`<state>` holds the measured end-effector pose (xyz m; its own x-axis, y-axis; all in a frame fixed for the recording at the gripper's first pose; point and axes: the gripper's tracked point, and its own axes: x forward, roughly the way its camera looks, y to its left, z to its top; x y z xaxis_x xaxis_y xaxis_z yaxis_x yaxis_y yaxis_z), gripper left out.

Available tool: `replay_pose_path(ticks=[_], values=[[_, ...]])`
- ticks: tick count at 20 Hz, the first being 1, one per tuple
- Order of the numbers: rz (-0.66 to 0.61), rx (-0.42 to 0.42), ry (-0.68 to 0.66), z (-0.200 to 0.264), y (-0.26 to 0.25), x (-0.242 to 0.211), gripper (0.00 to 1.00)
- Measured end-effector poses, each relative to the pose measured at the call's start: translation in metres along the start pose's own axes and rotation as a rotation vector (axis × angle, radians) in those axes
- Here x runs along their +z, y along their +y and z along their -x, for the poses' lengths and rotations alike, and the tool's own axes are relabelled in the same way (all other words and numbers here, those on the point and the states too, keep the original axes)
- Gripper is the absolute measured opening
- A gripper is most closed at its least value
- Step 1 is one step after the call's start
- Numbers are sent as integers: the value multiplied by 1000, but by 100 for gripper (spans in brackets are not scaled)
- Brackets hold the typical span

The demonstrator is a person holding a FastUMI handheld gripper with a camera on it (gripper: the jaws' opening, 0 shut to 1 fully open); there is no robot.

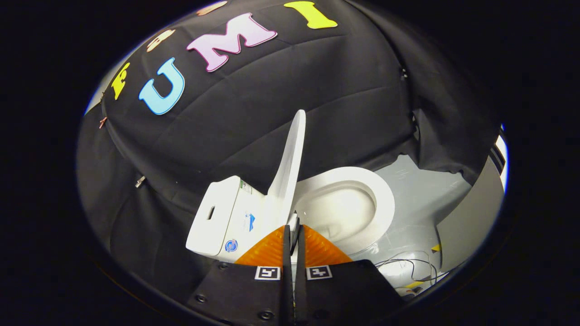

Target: Open the toilet lid.

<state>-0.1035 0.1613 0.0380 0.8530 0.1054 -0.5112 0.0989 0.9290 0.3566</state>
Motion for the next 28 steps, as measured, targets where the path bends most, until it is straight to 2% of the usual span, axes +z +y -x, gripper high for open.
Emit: replay_pose_path(ticks=[3,17,23,28], values=[[77,-84,0,2,21,0,6],[242,-62,-52,5,168,-14,7],[330,-129,-69,-5,219,-31,7],[374,-142,-106,-15,262,-51,7]])
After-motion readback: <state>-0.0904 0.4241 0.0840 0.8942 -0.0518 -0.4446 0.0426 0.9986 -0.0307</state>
